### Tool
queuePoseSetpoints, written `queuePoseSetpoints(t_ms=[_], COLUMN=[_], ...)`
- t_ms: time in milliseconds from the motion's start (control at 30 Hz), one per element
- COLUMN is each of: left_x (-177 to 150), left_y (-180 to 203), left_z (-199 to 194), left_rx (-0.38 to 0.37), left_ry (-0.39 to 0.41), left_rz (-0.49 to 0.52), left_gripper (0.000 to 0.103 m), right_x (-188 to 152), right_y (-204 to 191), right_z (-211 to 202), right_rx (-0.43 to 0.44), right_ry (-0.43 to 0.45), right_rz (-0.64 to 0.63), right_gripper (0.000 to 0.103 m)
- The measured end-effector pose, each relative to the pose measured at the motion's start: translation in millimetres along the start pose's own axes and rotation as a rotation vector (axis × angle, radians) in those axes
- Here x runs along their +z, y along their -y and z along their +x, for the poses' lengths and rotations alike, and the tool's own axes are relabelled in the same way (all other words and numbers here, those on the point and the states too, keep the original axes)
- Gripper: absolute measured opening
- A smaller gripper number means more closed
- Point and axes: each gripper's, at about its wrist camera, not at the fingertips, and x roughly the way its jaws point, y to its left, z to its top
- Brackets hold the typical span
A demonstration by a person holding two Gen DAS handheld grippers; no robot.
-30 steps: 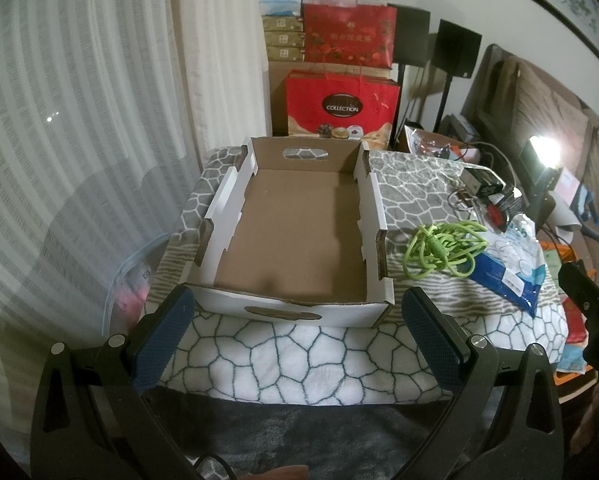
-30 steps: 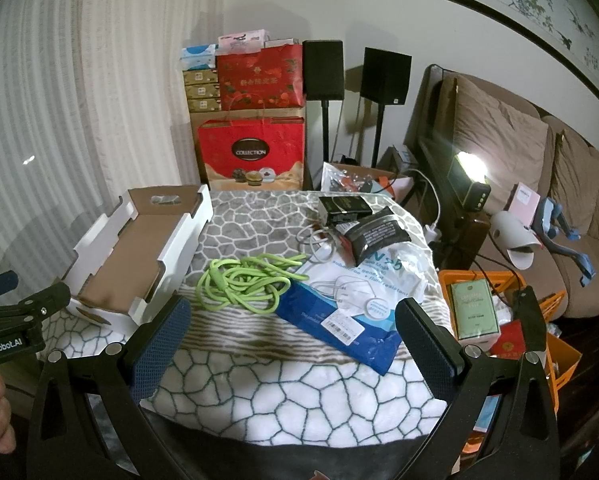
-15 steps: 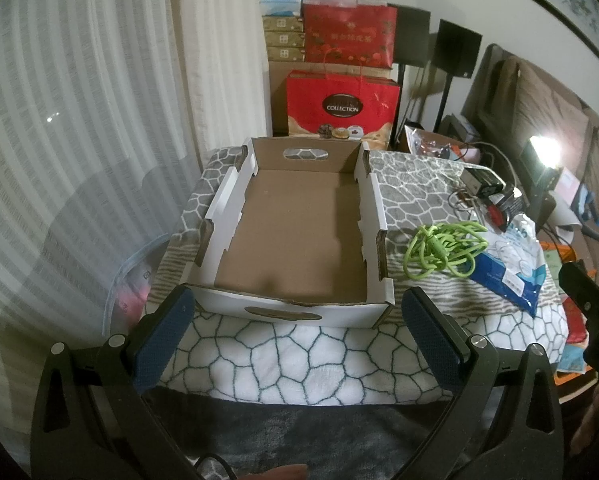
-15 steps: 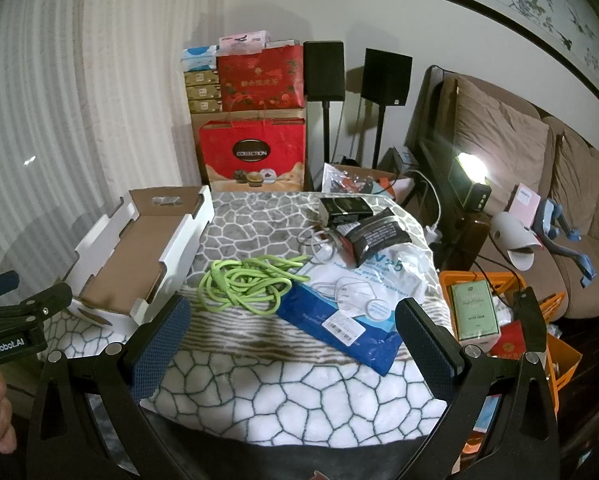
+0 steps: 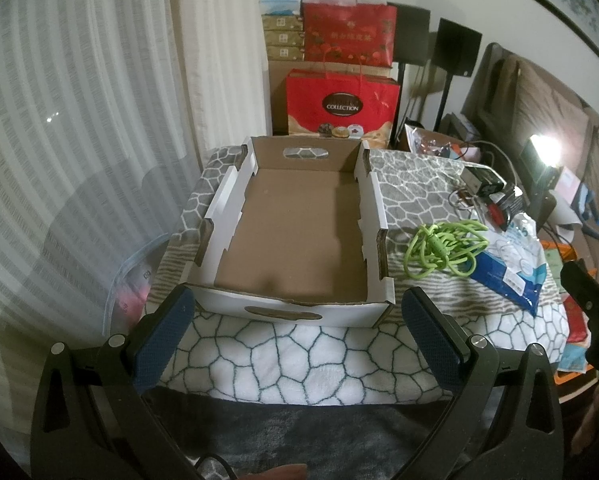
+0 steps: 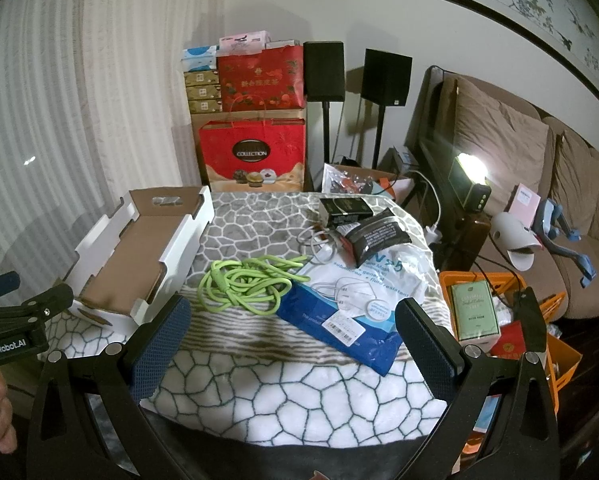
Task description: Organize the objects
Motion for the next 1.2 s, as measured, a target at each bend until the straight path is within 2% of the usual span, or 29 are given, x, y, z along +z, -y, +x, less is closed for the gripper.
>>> queuePoseSetpoints(t_ms=[867,1033,1200], left_x=[5,15,28], left_y=[-7,-20,-28], left_z=[18,25,34], left_rx=[0.007,-0.021,-0.012], left_ry=[0.009,0.008,0.011], left_rz=[0.007,-0.025,-0.028], left_gripper=[0.103,0.103,0.103], right_x=[7,13,22], right_y=[5,25,42], right_z=[10,19,31], right_rx=[0.006,0.003,0.006], right_ry=[0.004,0.0,-0.013], right_rz=[0.0,0.032,0.067], right_gripper=[0.103,0.103,0.103])
